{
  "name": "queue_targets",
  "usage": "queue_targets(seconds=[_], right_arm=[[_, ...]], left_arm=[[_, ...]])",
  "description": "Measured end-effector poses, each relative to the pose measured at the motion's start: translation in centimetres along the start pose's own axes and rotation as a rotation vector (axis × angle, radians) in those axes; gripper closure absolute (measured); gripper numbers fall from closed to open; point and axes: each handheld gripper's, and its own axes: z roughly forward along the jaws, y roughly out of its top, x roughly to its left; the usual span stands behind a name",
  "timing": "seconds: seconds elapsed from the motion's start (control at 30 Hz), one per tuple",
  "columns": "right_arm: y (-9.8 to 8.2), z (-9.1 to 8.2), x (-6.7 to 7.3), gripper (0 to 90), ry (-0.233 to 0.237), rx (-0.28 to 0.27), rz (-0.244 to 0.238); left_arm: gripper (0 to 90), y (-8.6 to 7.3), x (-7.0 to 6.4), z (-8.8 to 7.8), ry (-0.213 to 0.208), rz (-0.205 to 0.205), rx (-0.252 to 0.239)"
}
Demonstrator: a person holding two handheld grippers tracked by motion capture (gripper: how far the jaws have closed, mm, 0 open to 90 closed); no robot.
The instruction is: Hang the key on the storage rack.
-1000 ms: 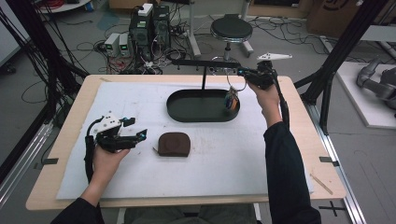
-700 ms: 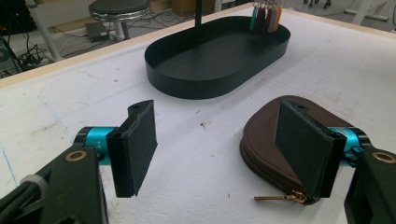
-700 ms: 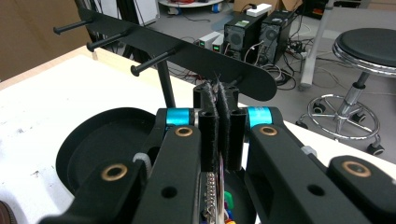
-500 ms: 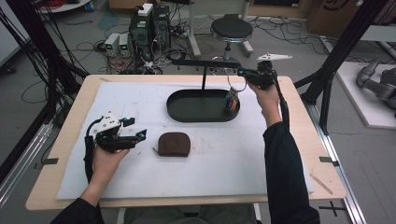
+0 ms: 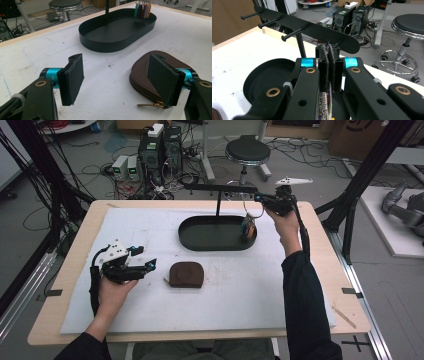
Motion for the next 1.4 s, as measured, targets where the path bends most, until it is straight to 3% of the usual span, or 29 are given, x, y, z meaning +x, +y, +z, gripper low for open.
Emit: queue_targets(seconds=[0.9,1.23,1.4], right_arm=[[-0.2,0.4,-0.1,87.0,0.007,0.011,0.007],[-0.1,-0.5,-0.3,68.5,-0.019,-0.006,0.003],[0.1,-0.9,0.0,50.3,-0.095,0.033,-0.049]], left_arm=[[29.8,-0.1,0.0,0.0,-0.001,-0.001,0.0],[29.8,-0.1,0.0,0.0,-0.001,0.001,0.006],[29.8,-0.1,0.0,0.0,0.001,0.0,0.004]])
